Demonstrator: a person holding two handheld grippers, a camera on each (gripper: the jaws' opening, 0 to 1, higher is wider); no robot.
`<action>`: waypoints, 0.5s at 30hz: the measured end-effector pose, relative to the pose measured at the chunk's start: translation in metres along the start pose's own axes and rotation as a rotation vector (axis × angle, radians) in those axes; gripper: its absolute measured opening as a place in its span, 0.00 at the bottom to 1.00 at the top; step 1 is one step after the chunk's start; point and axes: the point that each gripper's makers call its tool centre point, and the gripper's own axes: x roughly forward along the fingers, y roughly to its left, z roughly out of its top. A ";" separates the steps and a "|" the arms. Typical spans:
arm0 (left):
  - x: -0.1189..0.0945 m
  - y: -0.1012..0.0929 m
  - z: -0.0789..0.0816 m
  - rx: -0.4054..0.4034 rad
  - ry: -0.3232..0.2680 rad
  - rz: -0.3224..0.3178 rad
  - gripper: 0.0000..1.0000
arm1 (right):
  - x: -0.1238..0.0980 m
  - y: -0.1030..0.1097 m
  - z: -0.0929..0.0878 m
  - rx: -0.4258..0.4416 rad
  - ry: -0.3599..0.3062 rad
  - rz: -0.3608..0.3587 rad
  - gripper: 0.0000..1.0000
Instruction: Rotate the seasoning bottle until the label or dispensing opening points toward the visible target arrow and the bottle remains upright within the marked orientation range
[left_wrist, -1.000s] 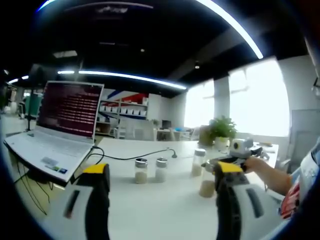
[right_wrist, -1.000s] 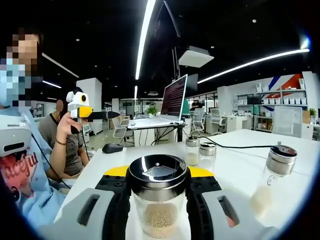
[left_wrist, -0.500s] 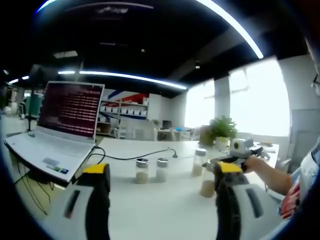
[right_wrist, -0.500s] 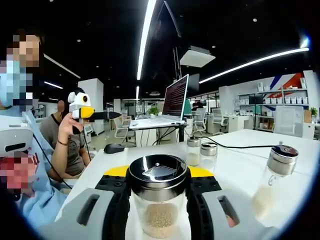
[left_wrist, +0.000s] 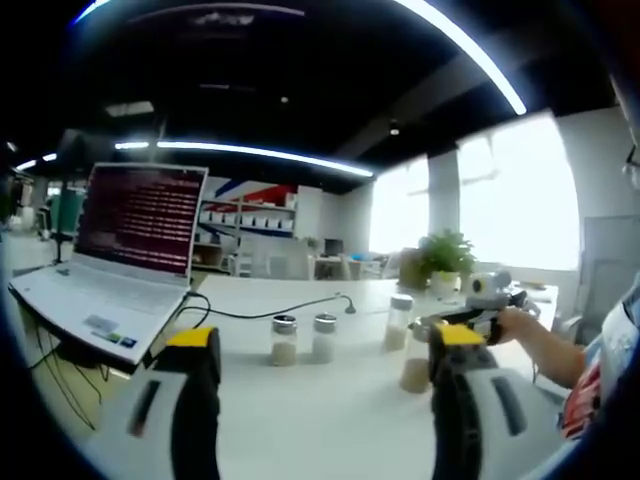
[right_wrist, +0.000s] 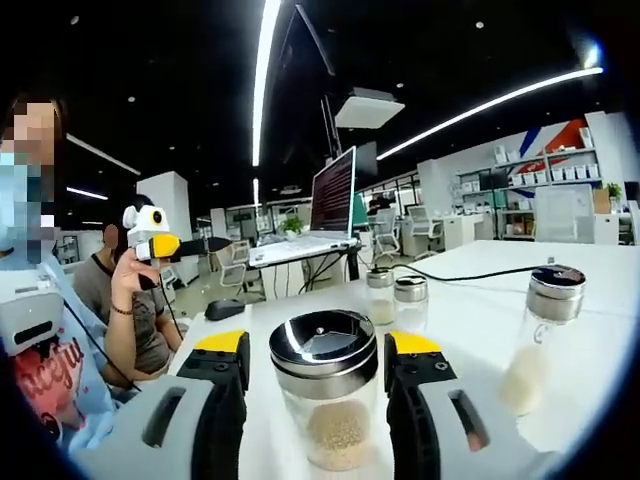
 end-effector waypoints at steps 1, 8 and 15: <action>0.000 0.000 0.000 -0.002 0.001 -0.002 0.91 | 0.000 -0.001 0.001 0.004 -0.007 -0.015 0.59; 0.000 0.001 -0.001 -0.002 0.003 -0.004 0.91 | -0.003 -0.009 -0.002 -0.016 0.002 -0.156 0.71; 0.000 0.001 -0.002 -0.002 0.006 -0.004 0.91 | -0.002 -0.008 -0.003 -0.017 -0.003 -0.273 0.93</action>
